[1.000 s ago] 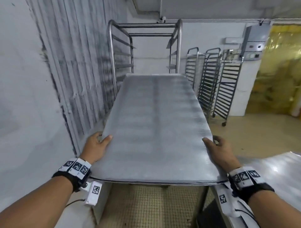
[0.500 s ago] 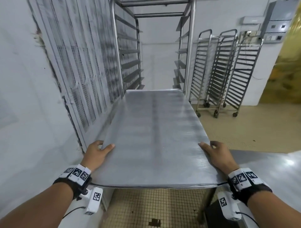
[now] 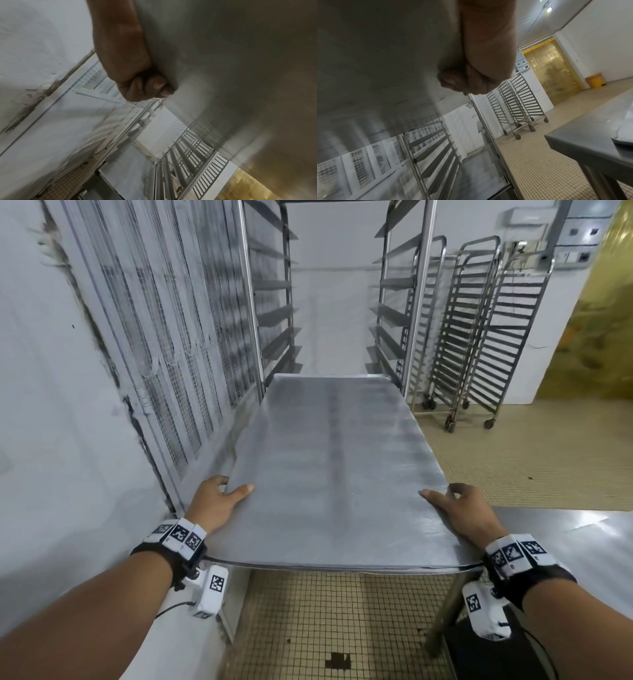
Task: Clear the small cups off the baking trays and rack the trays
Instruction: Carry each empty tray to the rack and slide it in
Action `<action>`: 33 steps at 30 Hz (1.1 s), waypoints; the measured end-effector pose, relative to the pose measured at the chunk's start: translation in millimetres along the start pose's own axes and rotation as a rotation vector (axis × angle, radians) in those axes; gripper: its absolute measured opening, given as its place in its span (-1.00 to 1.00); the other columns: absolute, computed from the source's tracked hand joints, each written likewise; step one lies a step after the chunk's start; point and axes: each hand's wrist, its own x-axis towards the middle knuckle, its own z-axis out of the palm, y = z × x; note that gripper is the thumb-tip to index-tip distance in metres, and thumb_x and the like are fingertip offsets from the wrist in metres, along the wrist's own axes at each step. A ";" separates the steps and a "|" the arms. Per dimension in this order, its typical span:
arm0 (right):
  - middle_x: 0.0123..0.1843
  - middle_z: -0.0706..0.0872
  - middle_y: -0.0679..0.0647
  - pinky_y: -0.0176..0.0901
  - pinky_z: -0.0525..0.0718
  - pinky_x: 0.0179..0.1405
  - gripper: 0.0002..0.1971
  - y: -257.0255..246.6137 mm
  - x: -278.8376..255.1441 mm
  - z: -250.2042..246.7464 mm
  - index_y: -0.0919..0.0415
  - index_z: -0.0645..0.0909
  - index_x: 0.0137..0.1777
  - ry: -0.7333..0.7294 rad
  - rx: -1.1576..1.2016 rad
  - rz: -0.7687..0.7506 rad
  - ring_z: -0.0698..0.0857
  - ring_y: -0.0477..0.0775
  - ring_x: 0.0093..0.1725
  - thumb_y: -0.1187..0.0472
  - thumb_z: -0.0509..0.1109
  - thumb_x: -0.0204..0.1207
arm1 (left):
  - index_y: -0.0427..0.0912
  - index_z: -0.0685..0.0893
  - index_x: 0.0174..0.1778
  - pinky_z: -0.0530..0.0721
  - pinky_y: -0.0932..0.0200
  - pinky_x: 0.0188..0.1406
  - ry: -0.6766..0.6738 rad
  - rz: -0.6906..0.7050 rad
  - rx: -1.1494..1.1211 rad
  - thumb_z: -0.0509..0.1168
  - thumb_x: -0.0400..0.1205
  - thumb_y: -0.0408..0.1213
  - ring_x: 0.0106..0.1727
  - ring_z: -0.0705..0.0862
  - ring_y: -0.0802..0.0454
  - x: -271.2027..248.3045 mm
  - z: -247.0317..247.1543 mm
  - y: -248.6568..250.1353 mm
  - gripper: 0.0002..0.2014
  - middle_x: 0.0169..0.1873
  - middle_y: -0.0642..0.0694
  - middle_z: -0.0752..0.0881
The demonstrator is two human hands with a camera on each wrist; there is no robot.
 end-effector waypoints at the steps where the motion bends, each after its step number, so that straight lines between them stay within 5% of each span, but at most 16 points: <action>1: -0.41 0.55 -0.02 -0.09 0.48 -0.24 -0.46 1.2 6.8 3.6 0.01 0.35 -0.36 0.008 -0.007 0.011 0.55 0.09 -0.30 -0.36 0.54 0.32 | 0.07 0.66 -0.17 0.79 0.09 -0.04 -0.003 -0.013 -0.006 0.60 0.50 -0.07 -0.12 0.79 0.07 6.8 0.6 -2.8 -0.79 -0.13 0.08 0.79; 3: -0.36 0.59 0.01 -0.10 0.47 -0.25 -0.46 5.3 22.3 10.4 -0.03 0.32 -0.34 0.023 -0.035 0.032 0.58 0.11 -0.26 -0.37 0.53 0.32 | 0.06 0.67 -0.16 0.79 -0.04 0.11 -0.016 -0.027 0.004 0.64 0.45 -0.06 -0.10 0.79 0.09 22.0 6.9 -5.8 -0.75 -0.11 0.10 0.79; 8: -0.31 0.68 0.03 -0.11 0.52 -0.23 -0.52 8.0 60.4 29.4 0.20 0.59 -0.12 0.003 -0.052 0.062 0.66 0.14 -0.24 -0.24 0.55 0.40 | -0.03 0.59 -0.02 0.51 0.23 0.04 0.008 -0.030 0.047 0.62 0.49 -0.16 -0.04 0.68 0.09 58.5 30.2 -9.5 -0.67 0.05 0.00 0.64; 12: 0.03 0.72 0.12 -0.05 0.54 0.07 -0.33 12.3 99.6 47.6 0.33 0.57 0.35 0.004 -0.050 0.068 0.69 0.23 0.06 -0.21 0.52 0.47 | -0.15 0.66 0.18 0.67 0.04 0.19 0.039 -0.042 0.079 0.65 0.40 0.02 0.07 0.69 0.01 98.2 45.2 -26.8 -0.46 0.09 0.00 0.69; 15: 0.14 0.72 0.17 -0.06 0.52 0.12 -0.23 9.8 129.8 57.8 0.38 0.46 0.49 -0.019 -0.035 0.073 0.69 0.26 0.18 -0.21 0.49 0.49 | -0.12 0.74 0.12 0.78 -0.14 0.17 0.061 -0.081 0.048 0.67 0.23 0.24 0.03 0.81 0.00 130.3 52.8 -38.0 -0.32 0.04 -0.01 0.82; 21: 0.05 0.75 0.14 -0.01 0.63 0.07 -0.27 5.2 192.2 70.5 0.31 0.47 0.43 -0.041 -0.009 0.091 0.72 0.19 0.03 -0.24 0.48 0.47 | 0.00 0.71 -0.03 0.81 -0.14 0.09 0.088 -0.078 0.059 0.69 0.33 0.06 -0.05 0.83 -0.06 184.9 69.4 -33.0 -0.58 -0.09 0.00 0.82; 24: 0.08 0.64 0.10 -0.09 0.47 0.07 -0.32 -0.2 214.3 71.5 0.31 0.47 0.44 -0.042 -0.026 0.092 0.59 0.12 0.04 -0.19 0.47 0.52 | -0.09 0.72 0.06 0.81 -0.17 0.09 0.090 -0.110 0.065 0.68 0.21 0.24 -0.02 0.84 -0.08 211.5 73.3 -37.8 -0.36 0.00 -0.11 0.84; 28: 0.08 0.67 0.12 -0.08 0.49 0.05 -0.37 -8.3 245.7 75.2 0.31 0.49 0.39 -0.053 -0.018 0.093 0.63 0.13 0.03 -0.16 0.48 0.53 | -0.15 0.67 0.25 0.78 -0.22 0.17 0.088 -0.152 0.070 0.61 0.07 0.49 0.10 0.81 -0.13 254.6 77.1 -53.3 -0.01 0.16 -0.15 0.80; 33: 0.05 0.73 0.12 -0.01 0.60 0.07 -0.39 -15.2 289.9 84.3 0.29 0.57 0.27 -0.036 -0.020 0.082 0.71 0.19 0.04 -0.21 0.50 0.47 | -0.10 0.64 0.24 0.80 -0.23 0.13 0.047 -0.162 0.043 0.63 0.04 0.48 0.07 0.82 -0.11 310.7 81.6 -58.6 -0.02 0.14 -0.11 0.80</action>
